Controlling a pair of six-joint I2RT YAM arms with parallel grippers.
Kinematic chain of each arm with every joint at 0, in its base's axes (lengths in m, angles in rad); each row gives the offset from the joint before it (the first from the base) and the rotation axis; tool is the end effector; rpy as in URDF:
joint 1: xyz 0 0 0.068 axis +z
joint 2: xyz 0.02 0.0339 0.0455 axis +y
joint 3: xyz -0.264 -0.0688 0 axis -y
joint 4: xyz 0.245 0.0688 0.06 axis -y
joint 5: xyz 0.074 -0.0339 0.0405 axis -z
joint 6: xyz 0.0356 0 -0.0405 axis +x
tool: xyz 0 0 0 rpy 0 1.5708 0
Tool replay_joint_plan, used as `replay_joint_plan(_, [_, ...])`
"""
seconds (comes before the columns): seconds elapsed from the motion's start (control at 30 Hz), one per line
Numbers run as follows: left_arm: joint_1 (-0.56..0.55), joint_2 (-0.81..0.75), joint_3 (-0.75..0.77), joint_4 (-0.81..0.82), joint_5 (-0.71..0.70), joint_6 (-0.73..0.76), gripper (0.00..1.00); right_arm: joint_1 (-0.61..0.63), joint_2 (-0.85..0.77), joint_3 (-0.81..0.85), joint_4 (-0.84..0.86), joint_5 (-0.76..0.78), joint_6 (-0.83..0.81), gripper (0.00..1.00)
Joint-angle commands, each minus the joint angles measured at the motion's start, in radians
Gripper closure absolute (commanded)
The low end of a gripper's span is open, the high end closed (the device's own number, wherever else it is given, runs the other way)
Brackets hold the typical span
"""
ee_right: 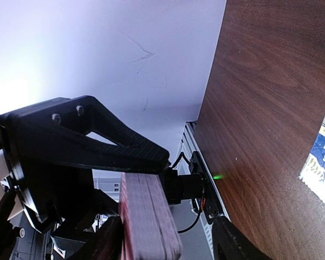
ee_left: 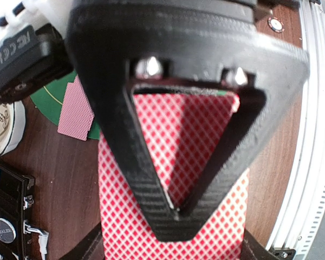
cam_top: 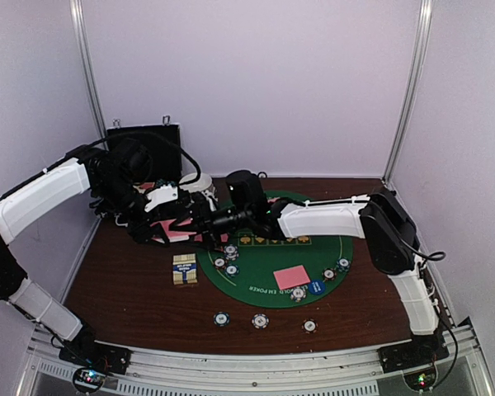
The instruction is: Distribute texas hold em gaming equipment
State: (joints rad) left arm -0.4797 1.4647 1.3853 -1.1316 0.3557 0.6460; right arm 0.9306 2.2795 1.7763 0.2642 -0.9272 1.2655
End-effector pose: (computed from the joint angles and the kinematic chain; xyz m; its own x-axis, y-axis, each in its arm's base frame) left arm 0.2416 -0.1397 0.3159 -0.3371 0.8115 -0.4774 0.9322 0.3588 -0.0483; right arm 0.2926 0.4405 0.2258 -0.9443 -0.3097 -0.1114 -0.1493 0.1015 0.9836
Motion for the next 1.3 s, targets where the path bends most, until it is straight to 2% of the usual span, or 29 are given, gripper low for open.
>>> replay_joint_plan(0.0, [0.000, -0.027, 0.002, 0.018, 0.010, 0.001, 1.00, -0.016, -0.063, -0.040, 0.006, -0.007, -0.002, 0.44])
replay_joint_plan(0.23, [0.000, -0.029, -0.002, 0.017, 0.009, 0.001, 1.00, -0.027, -0.097, -0.080, 0.025, -0.006, 0.002, 0.47])
replay_joint_plan(0.4, [0.000, -0.027, -0.003, 0.017, 0.009, 0.001, 1.00, -0.027, -0.115, -0.083, 0.036, -0.012, 0.004, 0.42])
replay_joint_plan(0.5, [0.000, -0.027, -0.006, 0.018, 0.005, 0.001, 1.00, -0.031, -0.130, -0.089, 0.043, -0.016, 0.008, 0.42])
replay_joint_plan(0.93, [0.000, -0.025, -0.017, 0.018, -0.010, 0.007, 1.00, -0.053, -0.200, -0.156, 0.032, -0.026, 0.011, 0.88])
replay_joint_plan(1.1, [0.000, -0.022, -0.017, 0.017, -0.018, 0.008, 1.00, -0.056, -0.210, -0.169, 0.085, -0.033, 0.051, 0.99])
replay_joint_plan(1.27, [0.000, -0.017, -0.013, 0.018, -0.027, 0.009, 1.00, -0.071, -0.227, -0.179, 0.081, -0.042, 0.054, 1.00])
